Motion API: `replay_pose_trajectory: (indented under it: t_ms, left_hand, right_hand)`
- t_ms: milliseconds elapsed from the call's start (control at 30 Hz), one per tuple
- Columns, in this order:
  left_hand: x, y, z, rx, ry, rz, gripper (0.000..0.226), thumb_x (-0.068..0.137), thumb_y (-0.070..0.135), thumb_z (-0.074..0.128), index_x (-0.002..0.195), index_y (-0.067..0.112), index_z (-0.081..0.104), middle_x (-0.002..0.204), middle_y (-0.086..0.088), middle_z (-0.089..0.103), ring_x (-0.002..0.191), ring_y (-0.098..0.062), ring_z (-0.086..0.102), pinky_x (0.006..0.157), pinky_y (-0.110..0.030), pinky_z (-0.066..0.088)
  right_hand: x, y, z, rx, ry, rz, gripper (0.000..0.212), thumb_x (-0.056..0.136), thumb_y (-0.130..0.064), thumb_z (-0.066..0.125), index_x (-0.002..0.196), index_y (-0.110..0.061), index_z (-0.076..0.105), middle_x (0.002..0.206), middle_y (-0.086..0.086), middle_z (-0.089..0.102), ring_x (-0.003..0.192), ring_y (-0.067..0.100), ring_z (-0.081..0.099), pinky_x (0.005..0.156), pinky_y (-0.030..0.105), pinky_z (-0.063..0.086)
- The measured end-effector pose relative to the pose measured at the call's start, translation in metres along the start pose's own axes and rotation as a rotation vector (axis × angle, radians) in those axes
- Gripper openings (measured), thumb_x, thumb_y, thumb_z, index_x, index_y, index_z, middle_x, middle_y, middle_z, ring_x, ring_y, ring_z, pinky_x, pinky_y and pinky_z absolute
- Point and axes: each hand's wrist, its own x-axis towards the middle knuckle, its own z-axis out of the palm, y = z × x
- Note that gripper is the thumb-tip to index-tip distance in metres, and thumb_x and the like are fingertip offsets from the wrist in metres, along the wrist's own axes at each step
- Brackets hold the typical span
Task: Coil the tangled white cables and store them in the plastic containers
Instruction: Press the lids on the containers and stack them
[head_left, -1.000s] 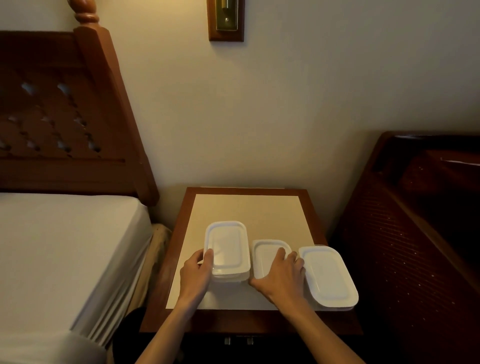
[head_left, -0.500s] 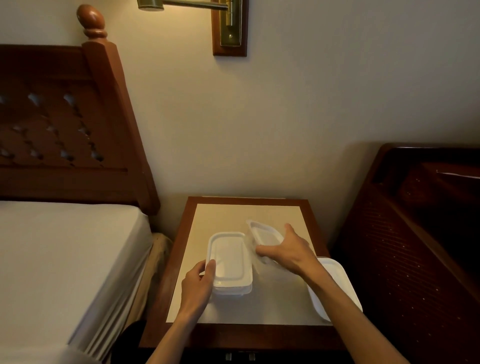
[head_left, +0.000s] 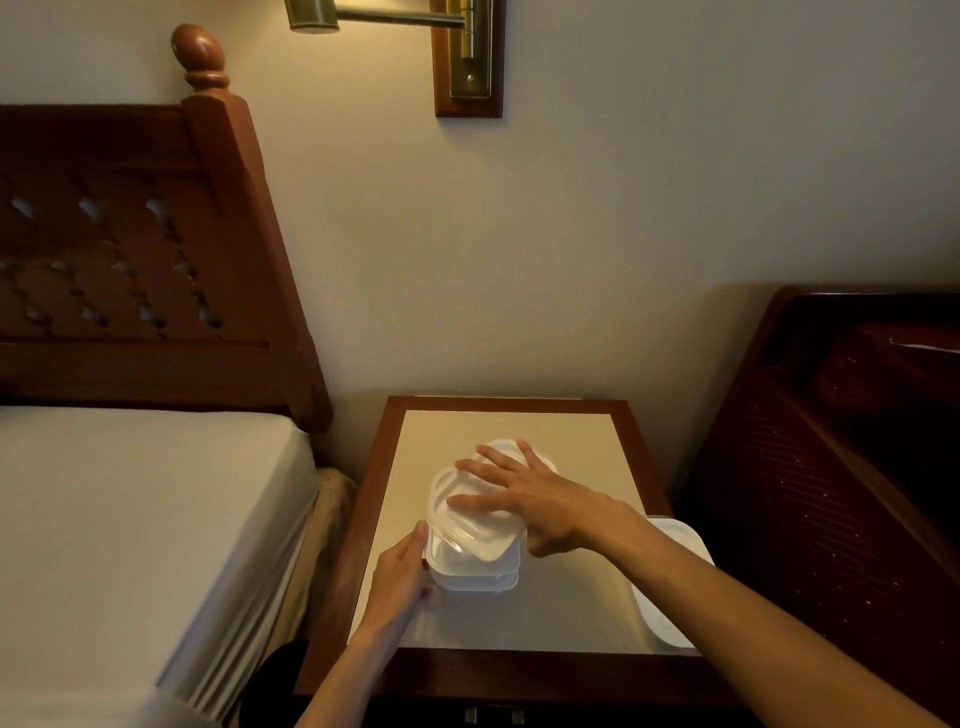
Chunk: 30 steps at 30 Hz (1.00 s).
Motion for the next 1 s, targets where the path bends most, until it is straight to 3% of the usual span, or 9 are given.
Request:
replay_pose_trajectory:
  t_ms: [100, 200, 267, 333, 400, 600, 767, 867, 1000]
  left_hand:
    - [0.001, 0.000, -0.001, -0.014, 0.027, 0.008, 0.035, 0.099, 0.044, 0.043, 0.107, 0.025, 0.071, 0.101, -0.001, 0.072, 0.099, -0.027, 0.065, 0.067, -0.033, 0.055]
    - [0.005, 0.009, -0.005, 0.043, 0.145, 0.098, 0.038, 0.101, 0.044, 0.037, 0.130, 0.031, 0.058, 0.135, 0.009, 0.056, 0.125, -0.018, 0.051, 0.101, -0.046, 0.047]
    - [0.003, 0.029, -0.005, 0.118, 0.122, 0.195, 0.040, 0.100, 0.053, 0.030, 0.132, 0.041, 0.051, 0.135, 0.025, 0.046, 0.130, -0.004, 0.041, 0.112, -0.040, 0.034]
    - [-0.003, 0.050, -0.001, 0.120, 0.008, 0.231, 0.030, 0.099, 0.052, 0.033, 0.119, 0.045, 0.055, 0.121, 0.038, 0.051, 0.117, 0.011, 0.046, 0.102, -0.023, 0.039]
    - [-0.004, 0.059, 0.004, 0.098, -0.059, 0.259, 0.024, 0.098, 0.047, 0.043, 0.111, 0.038, 0.061, 0.108, 0.029, 0.065, 0.104, 0.004, 0.061, 0.088, -0.020, 0.052]
    - [-0.020, 0.054, 0.010, 0.157, 0.100, 0.313, 0.035, 0.095, 0.026, 0.057, 0.126, 0.038, 0.045, 0.102, 0.034, 0.051, 0.089, 0.005, 0.056, 0.058, -0.003, 0.045]
    - [-0.025, 0.050, 0.011, 0.167, 0.132, 0.313, 0.045, 0.093, 0.024, 0.061, 0.137, 0.028, 0.048, 0.114, 0.025, 0.051, 0.090, 0.006, 0.054, 0.068, -0.007, 0.048]
    - [-0.019, 0.047, 0.012, 0.126, 0.152, 0.281, 0.053, 0.091, 0.034, 0.063, 0.140, 0.025, 0.047, 0.125, 0.021, 0.048, 0.106, -0.001, 0.052, 0.083, -0.019, 0.050]
    - [-0.012, 0.044, 0.009, 0.046, 0.084, 0.102, 0.059, 0.087, 0.068, 0.043, 0.131, 0.030, 0.054, 0.131, 0.018, 0.056, 0.121, -0.010, 0.052, 0.106, -0.044, 0.043]
  right_hand:
    - [-0.019, -0.005, 0.003, 0.020, 0.167, 0.086, 0.086, 0.085, -0.011, 0.070, 0.148, -0.047, 0.023, 0.163, -0.007, 0.001, 0.150, 0.018, -0.010, 0.117, 0.051, -0.010]
    - [-0.030, -0.030, 0.026, 0.550, 0.722, 0.554, 0.067, 0.087, 0.002, 0.057, 0.141, -0.035, 0.044, 0.152, -0.008, 0.035, 0.141, 0.013, 0.028, 0.116, 0.043, 0.031]
    - [-0.026, -0.045, 0.032, 0.875, 0.850, 0.816, 0.041, 0.098, -0.017, 0.052, 0.137, -0.028, 0.049, 0.138, -0.006, 0.047, 0.125, 0.012, 0.045, 0.103, 0.033, 0.045]
    - [-0.016, -0.048, 0.032, 1.056, 0.695, 0.877, 0.035, 0.100, -0.032, 0.047, 0.133, -0.022, 0.052, 0.126, -0.003, 0.053, 0.110, 0.011, 0.051, 0.089, 0.025, 0.044]
    - [-0.009, -0.045, 0.033, 1.061, 0.634, 0.842, 0.030, 0.099, -0.031, 0.050, 0.126, -0.021, 0.059, 0.117, 0.000, 0.059, 0.102, 0.012, 0.055, 0.082, 0.023, 0.044]
    - [-0.005, -0.044, 0.037, 1.022, 0.584, 0.840, 0.021, 0.096, -0.026, 0.057, 0.116, -0.025, 0.064, 0.109, -0.002, 0.063, 0.097, 0.014, 0.061, 0.067, 0.012, 0.048]
    - [-0.010, -0.044, 0.031, 1.034, 0.598, 0.809, 0.022, 0.099, -0.029, 0.049, 0.101, -0.016, 0.067, 0.099, 0.000, 0.066, 0.092, 0.017, 0.063, 0.078, 0.030, 0.058]
    - [-0.031, -0.032, 0.033, 0.815, 0.666, 0.993, 0.037, 0.097, -0.039, 0.049, 0.122, -0.015, 0.062, 0.123, 0.004, 0.059, 0.113, 0.020, 0.053, 0.093, 0.037, 0.048]
    - [-0.077, -0.001, 0.054, 0.320, 0.163, 1.427, 0.091, 0.076, -0.071, 0.057, 0.148, -0.023, 0.027, 0.157, 0.016, 0.011, 0.143, 0.042, 0.010, 0.107, 0.067, 0.021]
